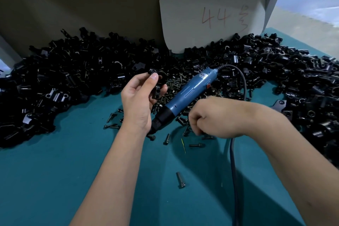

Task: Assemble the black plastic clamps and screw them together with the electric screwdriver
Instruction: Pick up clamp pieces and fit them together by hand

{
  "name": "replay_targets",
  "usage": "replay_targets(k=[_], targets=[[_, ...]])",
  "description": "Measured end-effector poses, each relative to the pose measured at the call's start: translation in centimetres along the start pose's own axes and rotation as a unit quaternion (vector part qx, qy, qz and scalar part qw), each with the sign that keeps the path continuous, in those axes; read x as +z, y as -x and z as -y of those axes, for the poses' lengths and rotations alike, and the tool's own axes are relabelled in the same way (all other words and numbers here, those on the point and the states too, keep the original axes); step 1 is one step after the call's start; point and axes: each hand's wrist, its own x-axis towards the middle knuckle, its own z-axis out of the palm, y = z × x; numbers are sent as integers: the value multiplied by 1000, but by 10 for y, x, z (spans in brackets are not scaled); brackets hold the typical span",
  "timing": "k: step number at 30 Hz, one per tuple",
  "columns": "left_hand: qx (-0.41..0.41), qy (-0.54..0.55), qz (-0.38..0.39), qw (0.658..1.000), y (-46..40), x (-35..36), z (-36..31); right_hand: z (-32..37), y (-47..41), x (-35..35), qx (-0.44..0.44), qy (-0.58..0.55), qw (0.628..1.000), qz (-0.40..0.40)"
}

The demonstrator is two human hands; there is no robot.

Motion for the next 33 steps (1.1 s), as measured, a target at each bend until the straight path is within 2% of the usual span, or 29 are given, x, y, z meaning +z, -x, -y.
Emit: replay_targets(k=[6,10,14,18,21,24,33], targets=[[1,4,12,1000,2,1,-2,5,1,18,-10,79,996,41],[-9,22,34,999,5,4,-7,-2,-2,17,-43,31,998,20],[-36,32,68,997,5,3,-11,-8,-1,-7,-115,-146,980,-70],[-59,38,89,994,6,2,-13,-20,-15,-28,-148,-320,905,-239],[-71,31,127,989,7,1,-14,-29,-36,-24,-138,-340,866,-340],[-72,14,159,985,6,0,-14,-31,-49,-15,-138,-370,843,-365],[-84,19,180,980,5,-3,-13,-23,-57,1,-150,-287,857,-402]])
